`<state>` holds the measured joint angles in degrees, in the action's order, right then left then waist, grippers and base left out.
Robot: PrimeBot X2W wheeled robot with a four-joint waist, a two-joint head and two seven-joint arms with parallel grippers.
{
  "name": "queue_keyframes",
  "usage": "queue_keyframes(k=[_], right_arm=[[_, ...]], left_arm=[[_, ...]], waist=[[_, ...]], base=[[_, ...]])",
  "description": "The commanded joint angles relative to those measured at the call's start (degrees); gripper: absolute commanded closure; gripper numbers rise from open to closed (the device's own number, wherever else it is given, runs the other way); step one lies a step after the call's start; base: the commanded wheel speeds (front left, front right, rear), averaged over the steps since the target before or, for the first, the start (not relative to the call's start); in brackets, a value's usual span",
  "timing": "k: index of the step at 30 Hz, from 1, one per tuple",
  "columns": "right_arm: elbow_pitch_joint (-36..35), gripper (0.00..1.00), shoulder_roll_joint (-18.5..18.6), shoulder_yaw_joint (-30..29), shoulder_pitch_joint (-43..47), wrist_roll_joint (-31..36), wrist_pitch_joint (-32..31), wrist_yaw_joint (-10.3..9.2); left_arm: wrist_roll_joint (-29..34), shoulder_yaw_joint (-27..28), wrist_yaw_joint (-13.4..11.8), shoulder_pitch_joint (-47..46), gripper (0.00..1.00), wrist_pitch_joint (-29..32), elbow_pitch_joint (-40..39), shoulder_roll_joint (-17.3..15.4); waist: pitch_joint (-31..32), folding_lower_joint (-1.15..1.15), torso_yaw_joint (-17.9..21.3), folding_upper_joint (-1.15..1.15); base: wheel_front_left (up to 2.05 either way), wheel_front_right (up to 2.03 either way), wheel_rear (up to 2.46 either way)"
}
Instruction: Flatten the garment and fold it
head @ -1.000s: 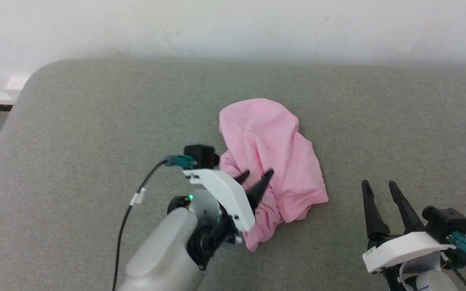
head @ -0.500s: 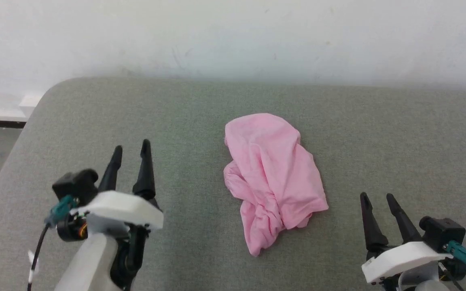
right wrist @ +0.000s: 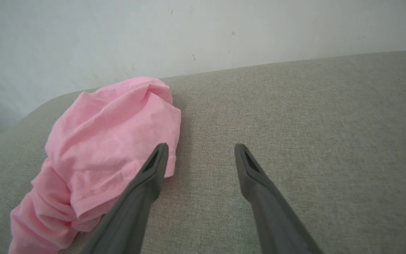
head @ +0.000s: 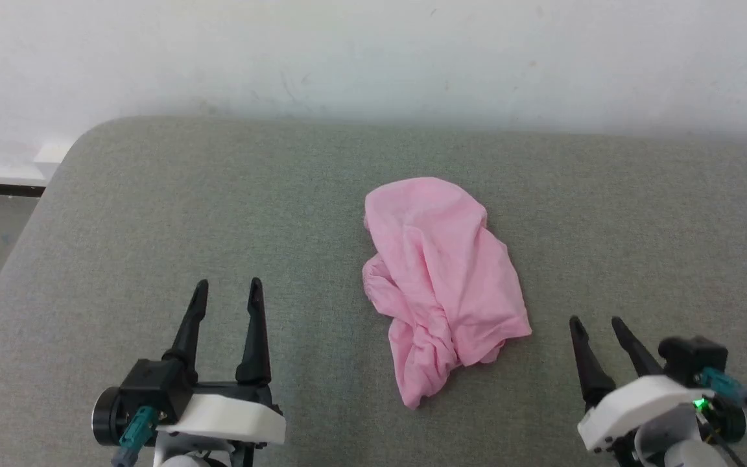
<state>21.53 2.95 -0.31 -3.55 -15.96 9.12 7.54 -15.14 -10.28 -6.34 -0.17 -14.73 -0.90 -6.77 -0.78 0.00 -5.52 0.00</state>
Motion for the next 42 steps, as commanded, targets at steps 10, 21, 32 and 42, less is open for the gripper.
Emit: queue_keyframes(k=[10,21,32,42], right_arm=[[0.6,0.0,-0.1,6.3,-14.5,7.0,-27.9,-0.05],[15.7,0.0,0.0,15.0,-25.2,12.6,-41.7,-0.05],[15.9,1.0,2.8,13.3,-27.4,4.9,-32.8,-0.05],[12.4,1.0,8.9,-9.6,-20.5,7.4,-31.0,-0.05]], left_arm=[[4.6,4.2,2.8,-0.2,0.0,-0.3,1.6,3.2],[4.8,4.3,3.2,-1.9,0.0,-0.3,1.6,3.9],[3.3,3.6,2.0,-1.8,0.0,-0.3,1.9,3.9],[2.6,4.1,2.2,-1.0,0.0,-0.3,2.1,3.9]], waist=[[-3.6,0.0,0.3,0.0],[-6.8,0.0,-1.1,0.0],[-5.8,0.0,0.2,0.0],[-4.5,0.0,2.6,0.0]], base=[[0.0,0.0,0.0],[0.0,0.0,0.0],[0.0,0.0,0.0],[0.0,0.0,0.0]])
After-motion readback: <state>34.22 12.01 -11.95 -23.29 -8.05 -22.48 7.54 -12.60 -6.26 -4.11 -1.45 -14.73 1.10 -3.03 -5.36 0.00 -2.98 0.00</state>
